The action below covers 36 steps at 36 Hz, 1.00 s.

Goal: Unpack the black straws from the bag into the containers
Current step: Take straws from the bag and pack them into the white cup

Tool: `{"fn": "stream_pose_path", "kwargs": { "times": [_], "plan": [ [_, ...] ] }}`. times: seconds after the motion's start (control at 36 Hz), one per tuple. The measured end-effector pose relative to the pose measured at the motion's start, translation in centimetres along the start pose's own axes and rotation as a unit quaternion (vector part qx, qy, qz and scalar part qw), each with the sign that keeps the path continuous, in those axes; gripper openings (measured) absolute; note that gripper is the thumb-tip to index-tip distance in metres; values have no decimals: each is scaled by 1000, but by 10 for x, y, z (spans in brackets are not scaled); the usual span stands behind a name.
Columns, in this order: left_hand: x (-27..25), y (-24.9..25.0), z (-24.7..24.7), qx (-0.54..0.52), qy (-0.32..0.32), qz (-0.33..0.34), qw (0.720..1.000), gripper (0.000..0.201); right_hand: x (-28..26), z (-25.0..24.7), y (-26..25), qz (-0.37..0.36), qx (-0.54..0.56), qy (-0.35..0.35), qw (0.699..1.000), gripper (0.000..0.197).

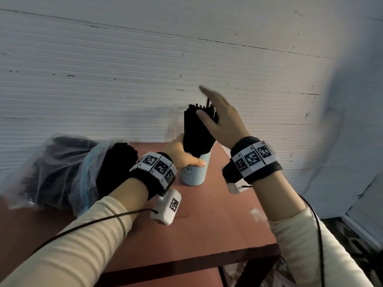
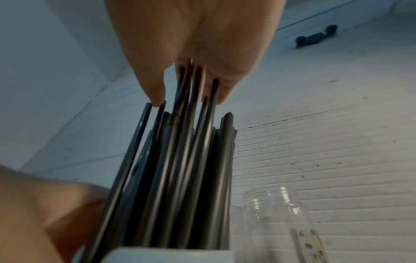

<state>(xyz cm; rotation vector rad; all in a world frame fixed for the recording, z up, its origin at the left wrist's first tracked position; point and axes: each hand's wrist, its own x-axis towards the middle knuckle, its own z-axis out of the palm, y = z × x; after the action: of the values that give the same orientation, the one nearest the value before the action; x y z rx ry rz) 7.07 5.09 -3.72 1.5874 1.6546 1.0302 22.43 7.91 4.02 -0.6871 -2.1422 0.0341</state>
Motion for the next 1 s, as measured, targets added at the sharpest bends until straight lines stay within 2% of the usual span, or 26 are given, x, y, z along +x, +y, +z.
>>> {"fn": "stream_pose_path", "kwargs": {
  "times": [0.06, 0.11, 0.22, 0.31, 0.36, 0.44, 0.5, 0.56, 0.61, 0.67, 0.72, 0.75, 0.86, 0.92, 1.0],
  "plan": [
    [0, 1, 1, 8, 1, -1, 1000, 98, -2, 3, 1, -3, -52, -49, 997, 40],
    [2, 0, 3, 12, 3, -2, 1000, 95, -2, 1, -1, -8, -49, -39, 998, 37],
    [2, 1, 5, 13, 7, -9, 1000, 97, -1, -5, -7, -15, -26, -8, 1000, 44],
    [2, 3, 7, 12, 12, -16, 1000, 93, -1, -8, -12, -32, -95, -62, 993, 45],
    [1, 4, 9, 13, 12, -22, 1000, 98, -2, -9, -15, -22, -131, -94, 987, 46],
    [-5, 7, 9, 18, 3, -36, 999, 106, -3, -13, -16, -10, -106, -67, 992, 45],
    [-10, 7, 5, 20, 3, -44, 999, 120, -6, -16, -19, -9, -70, -31, 997, 42],
    [-18, 10, 0, 28, 24, -45, 998, 124, -8, -18, -24, -13, -32, 9, 999, 40],
    [-32, 16, -10, 53, 75, -23, 996, 103, -11, -19, -32, -24, 0, 52, 998, 35],
    [-49, 23, -27, 74, 125, 29, 989, 69, -14, -17, -42, -36, 24, 94, 995, 22],
    [-66, 29, -47, 76, 161, 78, 981, 36, -17, -12, -53, -43, 41, 110, 992, 14],
    [-72, 30, -58, 76, 180, 91, 977, 26, -18, -7, -59, -43, 49, 104, 992, 12],
    [-92, 23, -101, 101, 247, 83, 960, 21, -21, 19, -79, -28, 96, 29, 995, 11],
    [-102, 9, -123, 113, 262, 66, 956, 20, -21, 39, -89, -5, 114, -44, 992, 15],
    [-115, -16, -147, 159, 242, 36, 957, 12, -19, 69, -106, 33, 99, -177, 979, 26]
  ]
}}
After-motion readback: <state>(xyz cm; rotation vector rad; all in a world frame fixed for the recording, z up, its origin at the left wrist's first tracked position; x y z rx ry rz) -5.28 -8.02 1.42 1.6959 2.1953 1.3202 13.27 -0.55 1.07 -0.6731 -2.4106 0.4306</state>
